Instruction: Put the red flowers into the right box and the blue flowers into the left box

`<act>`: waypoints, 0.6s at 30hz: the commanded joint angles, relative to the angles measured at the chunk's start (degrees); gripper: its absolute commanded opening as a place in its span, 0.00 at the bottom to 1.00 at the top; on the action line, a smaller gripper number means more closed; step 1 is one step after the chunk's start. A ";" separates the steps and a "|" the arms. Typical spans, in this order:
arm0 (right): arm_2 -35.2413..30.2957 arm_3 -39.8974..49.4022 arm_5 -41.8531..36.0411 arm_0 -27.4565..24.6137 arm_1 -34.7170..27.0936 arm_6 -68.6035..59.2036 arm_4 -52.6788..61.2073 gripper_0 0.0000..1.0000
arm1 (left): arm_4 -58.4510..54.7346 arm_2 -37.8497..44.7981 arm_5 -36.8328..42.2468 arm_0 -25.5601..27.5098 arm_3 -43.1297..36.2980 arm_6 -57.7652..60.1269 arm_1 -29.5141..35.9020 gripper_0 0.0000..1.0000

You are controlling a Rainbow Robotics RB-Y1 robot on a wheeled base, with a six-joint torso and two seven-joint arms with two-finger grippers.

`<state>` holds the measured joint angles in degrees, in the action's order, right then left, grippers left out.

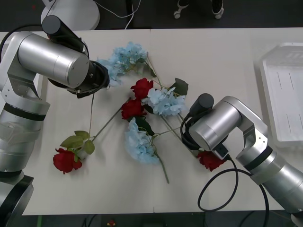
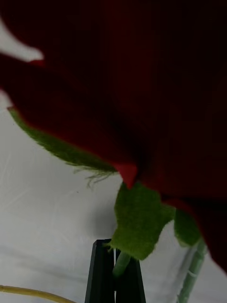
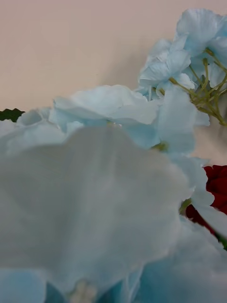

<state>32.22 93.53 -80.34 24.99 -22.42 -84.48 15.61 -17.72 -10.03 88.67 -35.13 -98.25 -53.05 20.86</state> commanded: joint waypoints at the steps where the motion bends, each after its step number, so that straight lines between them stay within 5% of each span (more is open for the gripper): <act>1: -3.13 0.34 -0.35 -0.02 -0.96 4.58 2.85 0.00 | -0.47 1.59 -1.30 0.50 -1.24 -0.13 0.77 0.85; 4: -5.68 0.52 -2.28 1.03 -2.63 8.36 6.54 0.00 | -0.47 1.68 -1.57 0.50 -1.06 -0.48 0.77 1.00; 18: -14.47 4.03 -6.06 5.60 -19.68 44.05 25.00 0.00 | -6.71 1.86 -3.24 5.16 -2.91 -7.16 3.49 1.00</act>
<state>18.84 93.74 -85.66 28.07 -36.32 -49.07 37.78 -22.33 -9.86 86.01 -33.89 -98.14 -53.60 21.34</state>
